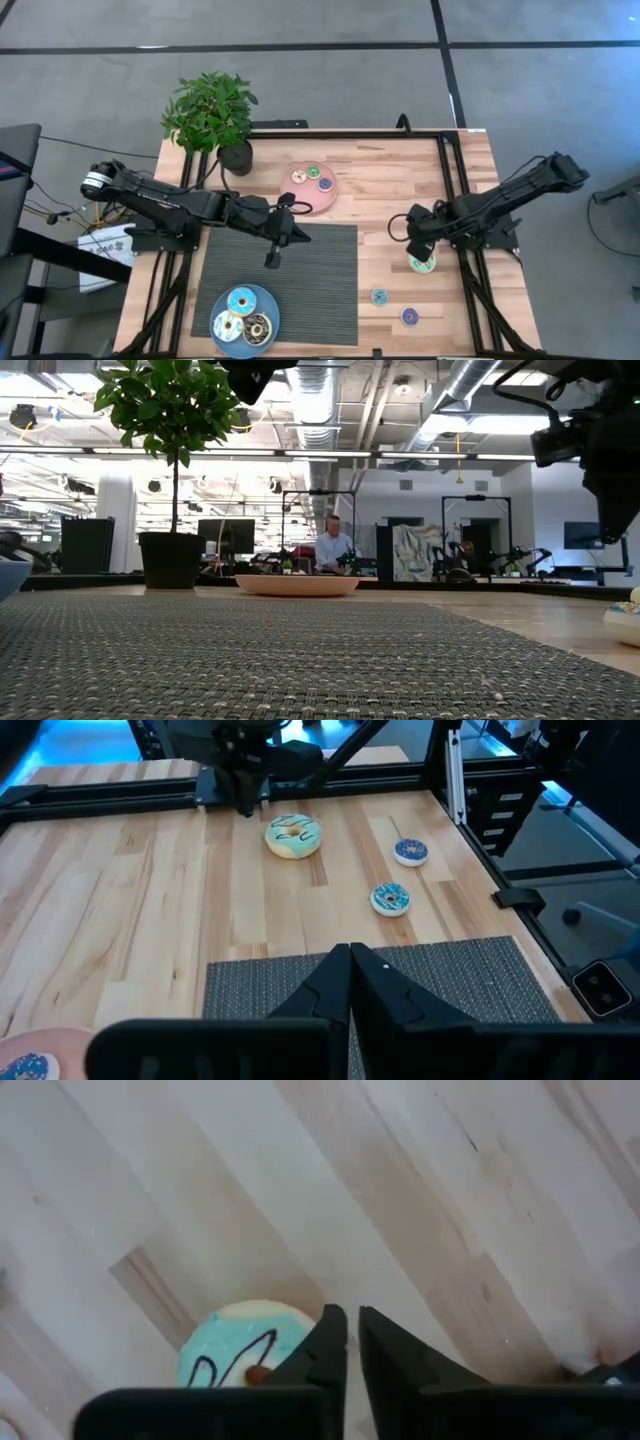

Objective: Pick & Place donuts
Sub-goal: Put the big light blue donut on the blue plate

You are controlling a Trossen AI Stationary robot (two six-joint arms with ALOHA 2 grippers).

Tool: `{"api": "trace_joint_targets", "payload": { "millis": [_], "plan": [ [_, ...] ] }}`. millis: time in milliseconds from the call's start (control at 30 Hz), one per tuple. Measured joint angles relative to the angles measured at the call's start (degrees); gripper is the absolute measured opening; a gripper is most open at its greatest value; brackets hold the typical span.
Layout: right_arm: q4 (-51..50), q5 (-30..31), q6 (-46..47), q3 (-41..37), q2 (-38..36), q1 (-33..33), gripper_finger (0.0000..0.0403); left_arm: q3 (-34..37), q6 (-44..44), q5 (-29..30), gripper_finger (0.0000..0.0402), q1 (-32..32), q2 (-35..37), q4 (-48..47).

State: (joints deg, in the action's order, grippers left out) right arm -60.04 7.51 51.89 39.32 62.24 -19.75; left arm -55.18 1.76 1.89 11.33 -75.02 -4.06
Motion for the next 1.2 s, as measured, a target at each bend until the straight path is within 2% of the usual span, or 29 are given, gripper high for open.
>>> {"api": "trace_joint_targets", "payload": {
  "millis": [300, 467, 600, 767, 1200],
  "plan": [
    [-1.72, -2.18, -3.10, 0.38, 2.38, -0.32, 0.0130, 0.00, 0.02, 0.00, 0.0000, 0.00, 0.00, -0.02],
    [-1.69, -3.12, -9.87, 0.38, 2.32, -2.72, 0.0202, 0.00, 0.02, 0.02, 0.0000, 0.00, 0.00, 0.00],
    [-1.59, -3.09, -11.29, 0.38, 2.31, -5.02, 0.0237, 0.00, 0.02, 0.42, 0.0000, 0.00, -0.02, 0.00],
    [-1.43, -1.64, -10.98, 0.38, 2.31, -6.59, 0.0244, 0.00, 0.02, 0.48, 0.0000, 0.00, -0.02, 0.00],
    [-1.43, -1.11, -11.26, 0.38, 2.31, -6.80, 0.0216, -0.01, 0.50, 0.49, 0.0000, 0.00, -0.02, -0.04]
  ]
}}
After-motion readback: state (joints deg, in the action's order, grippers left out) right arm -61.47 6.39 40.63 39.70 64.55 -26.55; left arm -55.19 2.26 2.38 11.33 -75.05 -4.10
